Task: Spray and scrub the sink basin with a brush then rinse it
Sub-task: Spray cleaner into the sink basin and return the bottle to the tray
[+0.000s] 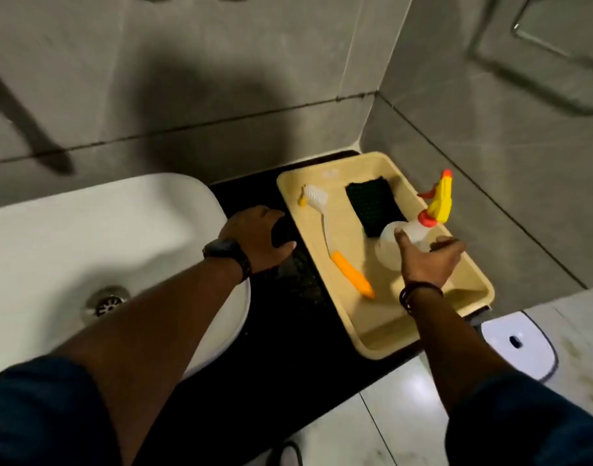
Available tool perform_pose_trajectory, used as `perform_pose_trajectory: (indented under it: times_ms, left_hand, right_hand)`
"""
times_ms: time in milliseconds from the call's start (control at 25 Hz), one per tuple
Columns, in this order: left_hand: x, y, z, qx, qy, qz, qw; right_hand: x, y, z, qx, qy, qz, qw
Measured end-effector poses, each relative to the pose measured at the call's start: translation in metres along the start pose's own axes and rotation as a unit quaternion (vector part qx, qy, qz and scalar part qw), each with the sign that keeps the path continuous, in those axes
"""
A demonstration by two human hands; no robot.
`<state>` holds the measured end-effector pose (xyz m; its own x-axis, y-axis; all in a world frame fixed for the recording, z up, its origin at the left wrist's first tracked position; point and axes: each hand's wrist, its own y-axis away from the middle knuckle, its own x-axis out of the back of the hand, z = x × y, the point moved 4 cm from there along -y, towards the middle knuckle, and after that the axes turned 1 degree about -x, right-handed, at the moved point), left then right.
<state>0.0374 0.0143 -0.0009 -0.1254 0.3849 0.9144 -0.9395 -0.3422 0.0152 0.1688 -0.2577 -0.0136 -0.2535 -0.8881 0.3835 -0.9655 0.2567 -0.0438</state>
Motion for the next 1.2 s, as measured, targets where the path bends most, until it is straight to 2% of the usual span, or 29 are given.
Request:
perform_pose_trajectory:
  times_ms: [80,200,360,560,640,720,840,960,1120,1200]
  left_hand:
    - [-0.002,-0.009,-0.003,-0.012,-0.045,0.020,0.999]
    - [-0.003,-0.013,-0.008,-0.016,-0.062,0.045,0.997]
    - [-0.006,-0.013,-0.007,-0.016,-0.057,0.052,0.997]
    - [-0.010,-0.012,-0.009,-0.016,-0.065,0.043,0.997]
    - [-0.010,-0.013,-0.010,-0.016,-0.068,0.047,0.996]
    - [-0.011,-0.009,-0.011,-0.021,-0.080,0.027,0.996]
    - [-0.011,0.015,-0.020,-0.040,-0.104,-0.035,0.993]
    - [0.012,0.061,-0.051,-0.034,-0.077,-0.054,0.995]
    - [0.078,0.158,-0.139,0.133,-0.070,0.008,0.989]
    - [0.109,0.218,-0.189,0.202,-0.104,0.055,0.972]
  right_hand:
    - [-0.009,-0.023,-0.003,-0.002,-0.044,-0.038,0.998]
    - [-0.024,-0.062,-0.012,0.040,-0.083,-0.100,0.991]
    - [-0.042,-0.079,-0.017,0.134,-0.041,-0.170,0.975]
    - [-0.043,-0.074,-0.024,0.134,-0.074,-0.111,0.982]
    - [-0.039,-0.063,-0.042,0.120,-0.133,-0.078,0.981]
    - [-0.035,-0.051,-0.077,0.140,-0.192,-0.081,0.968]
    - [-0.045,-0.016,-0.152,0.210,-0.214,-0.189,0.935]
    - [-0.082,0.045,-0.213,0.193,-0.194,-0.338,0.900]
    - [-0.125,0.167,-0.248,0.231,-0.009,-0.481,0.846]
    - [-0.133,0.229,-0.238,0.169,0.032,-0.562,0.809]
